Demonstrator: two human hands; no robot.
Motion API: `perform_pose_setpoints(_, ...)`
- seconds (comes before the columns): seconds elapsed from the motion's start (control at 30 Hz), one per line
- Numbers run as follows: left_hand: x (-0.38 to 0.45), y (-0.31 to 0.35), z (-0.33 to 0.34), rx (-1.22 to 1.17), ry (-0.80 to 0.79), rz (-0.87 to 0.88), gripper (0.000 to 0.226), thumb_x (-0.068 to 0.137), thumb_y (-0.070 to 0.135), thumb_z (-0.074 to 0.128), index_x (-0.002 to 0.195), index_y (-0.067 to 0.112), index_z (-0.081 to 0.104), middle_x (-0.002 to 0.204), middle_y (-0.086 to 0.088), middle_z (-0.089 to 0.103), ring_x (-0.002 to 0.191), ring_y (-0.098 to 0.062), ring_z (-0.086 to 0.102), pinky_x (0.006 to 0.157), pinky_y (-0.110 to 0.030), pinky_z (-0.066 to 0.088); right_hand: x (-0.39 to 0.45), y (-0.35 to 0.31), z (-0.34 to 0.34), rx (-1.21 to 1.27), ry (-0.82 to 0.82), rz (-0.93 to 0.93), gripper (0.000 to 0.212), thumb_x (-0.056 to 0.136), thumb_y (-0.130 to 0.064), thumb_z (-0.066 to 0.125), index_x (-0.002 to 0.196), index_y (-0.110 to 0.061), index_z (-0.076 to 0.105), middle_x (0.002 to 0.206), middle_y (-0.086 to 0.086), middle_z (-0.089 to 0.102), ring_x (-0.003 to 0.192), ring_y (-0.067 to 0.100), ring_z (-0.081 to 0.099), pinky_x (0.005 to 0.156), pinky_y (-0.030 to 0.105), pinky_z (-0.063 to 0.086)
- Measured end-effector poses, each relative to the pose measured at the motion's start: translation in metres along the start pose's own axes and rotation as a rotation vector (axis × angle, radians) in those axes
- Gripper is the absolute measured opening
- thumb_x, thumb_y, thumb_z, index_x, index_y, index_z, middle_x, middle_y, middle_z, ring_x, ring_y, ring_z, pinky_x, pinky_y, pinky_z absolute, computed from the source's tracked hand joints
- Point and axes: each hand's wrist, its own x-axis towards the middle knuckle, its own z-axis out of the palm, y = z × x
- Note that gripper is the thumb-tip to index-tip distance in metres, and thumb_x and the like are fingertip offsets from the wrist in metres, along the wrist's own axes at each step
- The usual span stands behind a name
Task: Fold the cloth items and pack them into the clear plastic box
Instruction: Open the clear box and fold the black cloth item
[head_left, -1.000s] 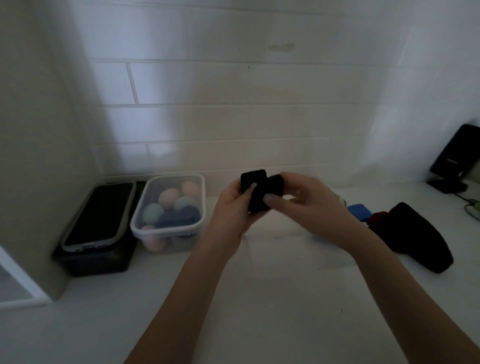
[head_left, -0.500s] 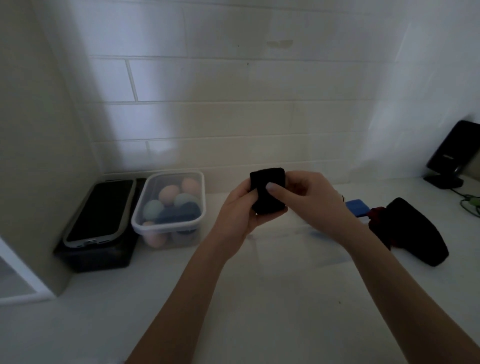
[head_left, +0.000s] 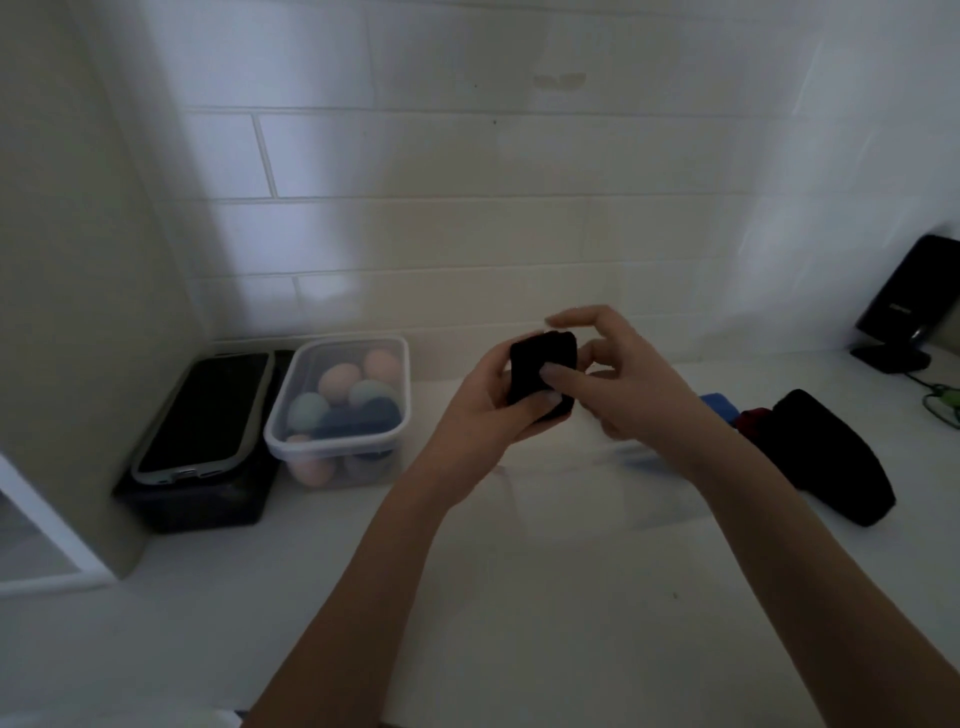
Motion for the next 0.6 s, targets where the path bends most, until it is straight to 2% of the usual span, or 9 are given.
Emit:
perform_pose_setpoints(0.1,-0.003,0.002,-0.002,0.148,0.047,0.036,0.05,0.085,-0.014,0.052,0.128,0.007,0.039,0.106,0.0,0.065,0.093,-0.005,0.067,0.091,-0.027,0.053,-0.004,-0.004,-0.006,0.003,-0.106,-0.021,0.013,0.084,-0.02,0.065,0.087,-0.032,0.061,0.079,-0.004,0.055,0.052,0.005,0.048,0.04,0.022,0.034)
perform_pose_setpoints(0.2,-0.013,0.002,-0.001,0.238,0.024,0.052,0.051,0.085,-0.014,0.051,0.13,0.005,0.036,0.106,0.001,0.063,0.093,-0.002,0.065,0.094,-0.03,0.051,-0.008,-0.007,-0.009,0.011,-0.164,-0.044,0.01,0.083,-0.018,0.067,0.083,-0.027,0.061,0.078,-0.01,0.057,0.051,0.004,0.046,0.042,0.02,0.033)
perform_pose_setpoints(0.27,-0.025,0.002,0.0,0.262,-0.009,0.045,0.056,0.083,-0.01,0.058,0.13,0.012,0.037,0.109,0.002,0.064,0.096,-0.003,0.065,0.094,-0.03,0.051,-0.011,-0.01,-0.013,-0.036,-0.216,-0.048,0.006,0.085,-0.021,0.065,0.083,-0.023,0.06,0.069,-0.018,0.06,0.054,0.003,0.048,0.045,0.018,0.037)
perform_pose_setpoints(0.33,-0.04,0.0,-0.002,0.356,-0.035,0.043,0.072,0.073,0.003,0.074,0.128,0.031,0.037,0.116,0.005,0.062,0.104,-0.005,0.063,0.095,-0.028,0.05,-0.015,-0.012,-0.018,-0.082,-0.249,-0.007,0.007,0.088,-0.025,0.06,0.083,-0.022,0.057,0.07,-0.019,0.063,0.06,0.003,0.057,0.05,0.021,0.044)
perform_pose_setpoints(0.43,-0.062,0.0,0.0,0.683,0.013,0.077,0.087,0.058,0.027,0.087,0.127,0.04,0.035,0.115,0.014,0.053,0.098,-0.007,0.056,0.088,-0.019,0.047,-0.026,-0.01,-0.023,-0.071,-0.337,0.156,0.012,0.09,-0.024,0.058,0.083,-0.017,0.051,0.076,0.0,0.068,0.063,0.013,0.066,0.049,0.029,0.053)
perform_pose_setpoints(0.53,-0.078,-0.002,0.007,1.055,0.076,0.266,0.07,0.058,0.041,0.082,0.115,0.039,0.042,0.097,0.017,0.044,0.09,-0.008,0.043,0.078,-0.012,0.035,-0.042,-0.006,-0.019,-0.09,-0.364,0.295,0.01,0.09,-0.019,0.059,0.089,-0.015,0.05,0.084,0.015,0.069,0.067,0.023,0.069,0.048,0.032,0.057)
perform_pose_setpoints(0.6,-0.084,-0.002,0.008,1.12,0.127,0.318,0.058,0.059,0.043,0.08,0.103,0.038,0.043,0.09,0.017,0.04,0.088,-0.005,0.041,0.075,-0.01,0.033,-0.052,-0.002,-0.012,-0.084,-0.291,0.327,0.013,0.09,-0.018,0.058,0.092,-0.016,0.045,0.087,0.016,0.068,0.069,0.023,0.07,0.046,0.032,0.056)
